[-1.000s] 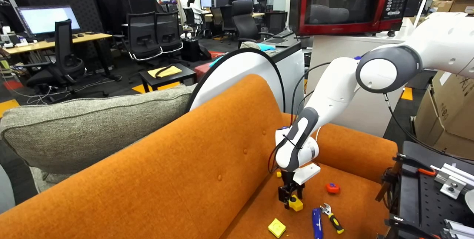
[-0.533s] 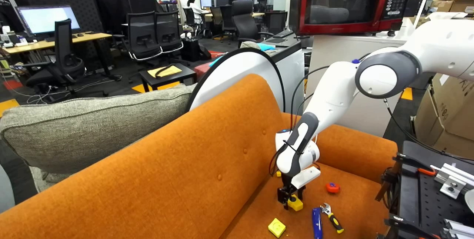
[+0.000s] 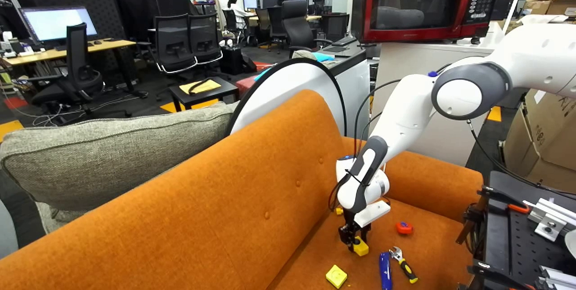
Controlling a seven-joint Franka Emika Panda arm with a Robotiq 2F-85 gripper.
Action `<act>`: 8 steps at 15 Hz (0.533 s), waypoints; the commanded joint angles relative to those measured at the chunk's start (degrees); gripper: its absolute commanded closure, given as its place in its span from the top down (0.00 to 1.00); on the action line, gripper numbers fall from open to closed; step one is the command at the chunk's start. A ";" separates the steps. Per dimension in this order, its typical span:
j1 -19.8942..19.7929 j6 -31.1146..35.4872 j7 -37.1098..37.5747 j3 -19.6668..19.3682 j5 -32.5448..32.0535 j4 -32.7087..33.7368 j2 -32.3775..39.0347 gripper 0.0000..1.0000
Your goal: Put the yellow and black object in the box
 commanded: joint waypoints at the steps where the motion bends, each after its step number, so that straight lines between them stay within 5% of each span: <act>1: -0.34 0.97 0.31 0.28 -0.26 0.01 -0.07 0.40; 3: -0.70 1.45 -0.12 0.59 -0.17 -0.79 -0.83 0.32; 8: -4.19 2.21 -6.11 4.46 0.32 -7.55 -6.17 0.32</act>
